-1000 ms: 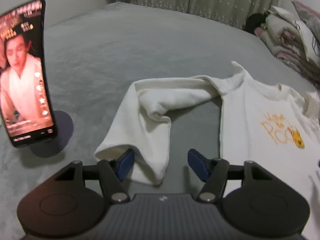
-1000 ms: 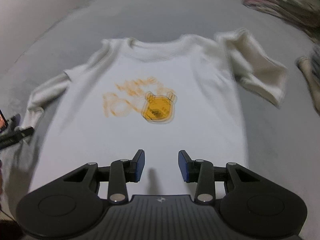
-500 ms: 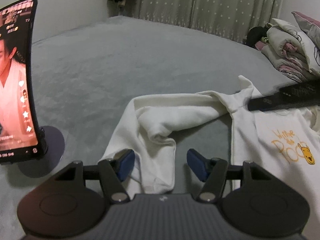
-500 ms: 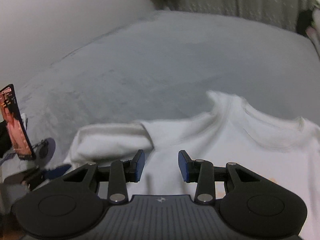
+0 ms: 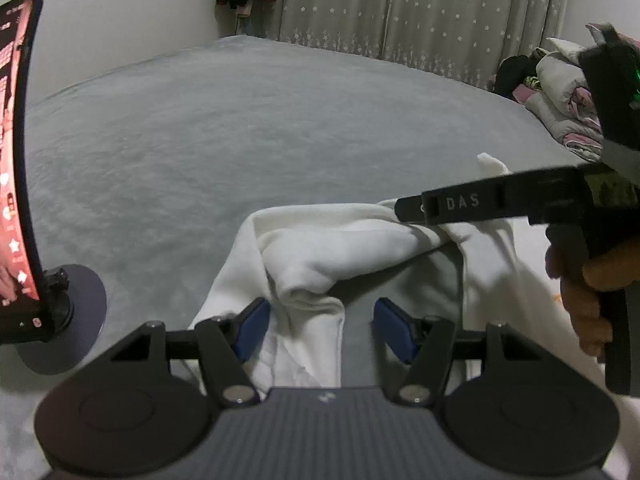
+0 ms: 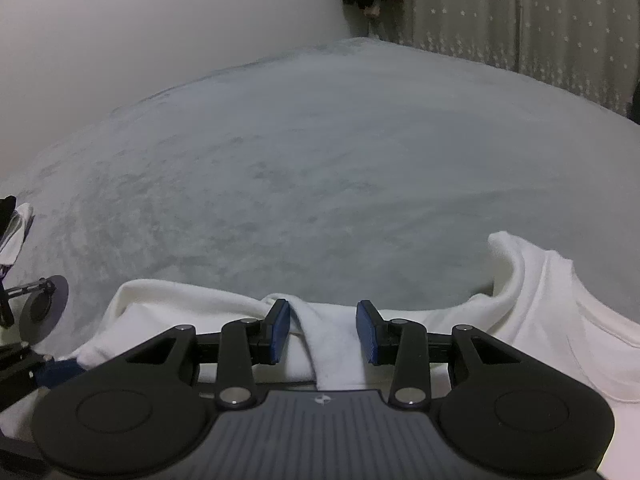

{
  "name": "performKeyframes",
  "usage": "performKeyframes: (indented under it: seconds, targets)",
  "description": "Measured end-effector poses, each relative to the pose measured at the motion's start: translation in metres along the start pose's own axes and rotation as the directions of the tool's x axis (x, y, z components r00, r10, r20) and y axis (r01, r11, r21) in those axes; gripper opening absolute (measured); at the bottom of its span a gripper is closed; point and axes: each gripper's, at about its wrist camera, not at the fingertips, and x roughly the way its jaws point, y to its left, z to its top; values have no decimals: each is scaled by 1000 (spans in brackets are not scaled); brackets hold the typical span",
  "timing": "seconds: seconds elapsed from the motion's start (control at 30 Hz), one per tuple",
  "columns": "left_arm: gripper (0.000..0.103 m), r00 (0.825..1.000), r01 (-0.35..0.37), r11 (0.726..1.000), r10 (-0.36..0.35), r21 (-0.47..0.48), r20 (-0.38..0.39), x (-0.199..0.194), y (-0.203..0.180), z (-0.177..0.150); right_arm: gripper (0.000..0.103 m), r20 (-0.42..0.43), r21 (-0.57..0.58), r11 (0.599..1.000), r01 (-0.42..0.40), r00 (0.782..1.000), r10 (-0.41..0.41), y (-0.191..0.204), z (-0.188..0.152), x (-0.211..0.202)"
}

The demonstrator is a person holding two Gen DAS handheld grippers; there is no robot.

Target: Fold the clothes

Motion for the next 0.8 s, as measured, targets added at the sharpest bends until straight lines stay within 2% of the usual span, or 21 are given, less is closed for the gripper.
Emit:
performKeyframes:
  seconds: [0.07,0.27,0.37,0.47,0.6,0.7,0.8]
  targets:
    - [63,1000,-7,1000,7,12,1,2,-3,0,37,17,2,1000,-18,1000,18,-4,-5,0]
    - [67,999,-32,998,32,59,11,4,-9,-1,18,72,-46,998,-40,996,44,-6,-18,1]
    - [67,1000,-25,998,24,50,9,0,-7,-1,14,81,-25,996,-83,993,84,-14,-19,-4]
    - [66,1000,9,1000,-9,-1,-2,-8,-1,0,11,79,47,986,-161,984,157,-32,-18,-9]
    - [66,997,67,993,-69,-101,-21,-27,13,-5,10,72,88,971,-222,974,216,-50,-16,-19]
    - [66,994,97,977,-107,-189,-40,-40,26,-8,10,57,66,973,-222,974,218,-54,-13,-27]
    - [66,993,105,968,-115,-226,-33,-53,36,-4,9,44,34,978,-208,978,206,-58,-11,-35]
